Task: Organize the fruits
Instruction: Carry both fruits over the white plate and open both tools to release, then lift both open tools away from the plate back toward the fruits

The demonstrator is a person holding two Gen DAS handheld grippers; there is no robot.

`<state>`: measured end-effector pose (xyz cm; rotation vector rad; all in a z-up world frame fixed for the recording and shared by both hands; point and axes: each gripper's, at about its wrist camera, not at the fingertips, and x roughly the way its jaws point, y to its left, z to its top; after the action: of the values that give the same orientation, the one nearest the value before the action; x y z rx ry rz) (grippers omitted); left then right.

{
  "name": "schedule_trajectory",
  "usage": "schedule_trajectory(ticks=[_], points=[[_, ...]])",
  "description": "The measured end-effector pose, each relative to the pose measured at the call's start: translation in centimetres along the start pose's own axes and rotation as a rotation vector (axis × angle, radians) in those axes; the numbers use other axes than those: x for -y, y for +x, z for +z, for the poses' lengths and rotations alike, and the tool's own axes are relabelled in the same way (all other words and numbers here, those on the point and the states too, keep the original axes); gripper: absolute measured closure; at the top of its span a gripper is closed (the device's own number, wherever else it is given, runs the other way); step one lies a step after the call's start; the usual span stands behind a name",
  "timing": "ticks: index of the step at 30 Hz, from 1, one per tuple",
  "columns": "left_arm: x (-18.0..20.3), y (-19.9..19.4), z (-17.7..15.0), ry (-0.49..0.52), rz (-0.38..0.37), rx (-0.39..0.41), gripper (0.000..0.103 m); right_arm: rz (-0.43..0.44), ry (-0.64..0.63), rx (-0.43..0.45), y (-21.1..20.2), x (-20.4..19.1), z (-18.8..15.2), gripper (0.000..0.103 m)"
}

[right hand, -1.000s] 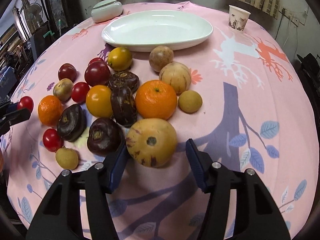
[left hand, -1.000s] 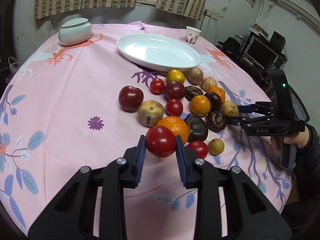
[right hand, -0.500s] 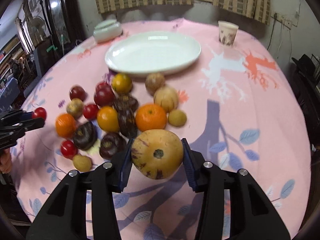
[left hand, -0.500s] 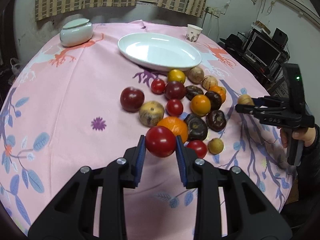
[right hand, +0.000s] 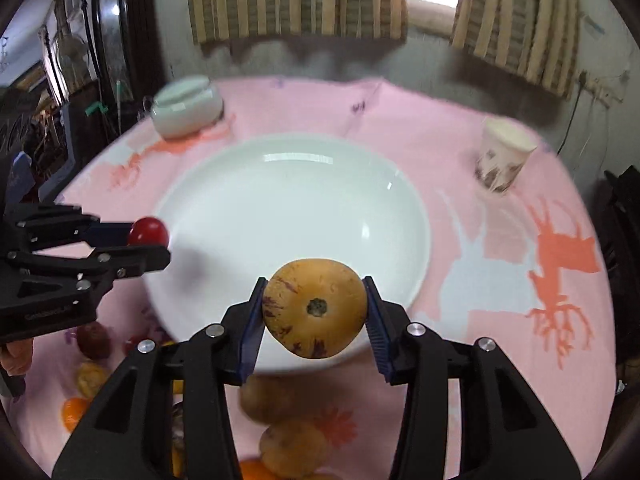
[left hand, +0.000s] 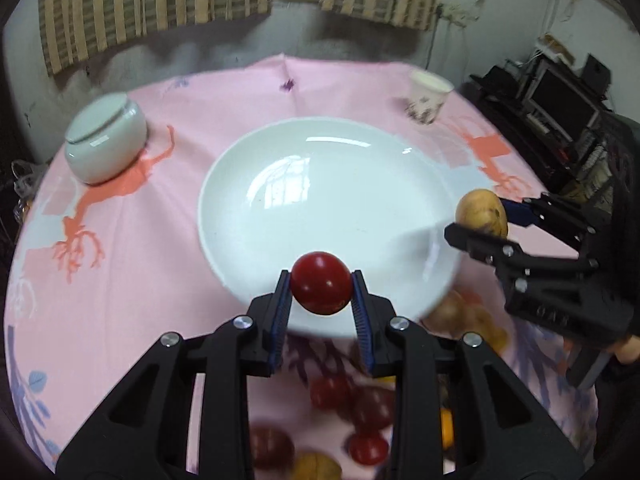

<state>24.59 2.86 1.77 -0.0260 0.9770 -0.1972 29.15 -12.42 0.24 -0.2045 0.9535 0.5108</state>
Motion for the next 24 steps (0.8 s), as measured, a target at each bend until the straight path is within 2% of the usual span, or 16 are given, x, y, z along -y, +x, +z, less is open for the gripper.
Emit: schedule_trajectory(ticks=[3,6,8,10,11,13,15,17,24], points=[[-0.8,3.7,0.9,-0.007,0.041,-0.052,0.073,-0.017,-0.011,-0.082,3.2,0.3,0.1,0.057],[-1.6,6.0,1.2,-0.022,0.033,-0.1,0.072,-0.021,-0.02,-0.118,4.6,0.3,0.3,0.054],[-1.7,6.3,1.1,-0.032,0.048,-0.108,0.05,-0.034,-0.019,-0.07,3.6,0.1,0.4,0.047],[-1.5,5.0,1.2,-0.019,0.07,-0.041,0.033,-0.015,-0.021,-0.019,1.8,-0.3,0.4,0.044],[-1.3,4.2,1.1,-0.013,0.073,-0.016,0.028,-0.017,-0.02,-0.009,1.2,-0.4,0.3,0.044],[-1.1,2.4,0.9,-0.011,0.062,0.013,0.027,-0.025,-0.017,0.014,-0.9,-0.6,-0.1,0.042],[-1.1,0.5,0.3,-0.02,0.045,0.031,0.026,-0.018,-0.009,0.038,-3.2,-0.6,-0.8,0.036],[-1.1,-1.5,-0.7,-0.026,0.041,0.048,0.021,-0.013,0.009,0.043,-5.0,-0.5,-2.0,0.036],[-0.6,-7.3,-6.0,-0.015,0.03,0.095,0.016,0.002,0.057,0.035,-9.5,-0.8,-8.0,0.036]])
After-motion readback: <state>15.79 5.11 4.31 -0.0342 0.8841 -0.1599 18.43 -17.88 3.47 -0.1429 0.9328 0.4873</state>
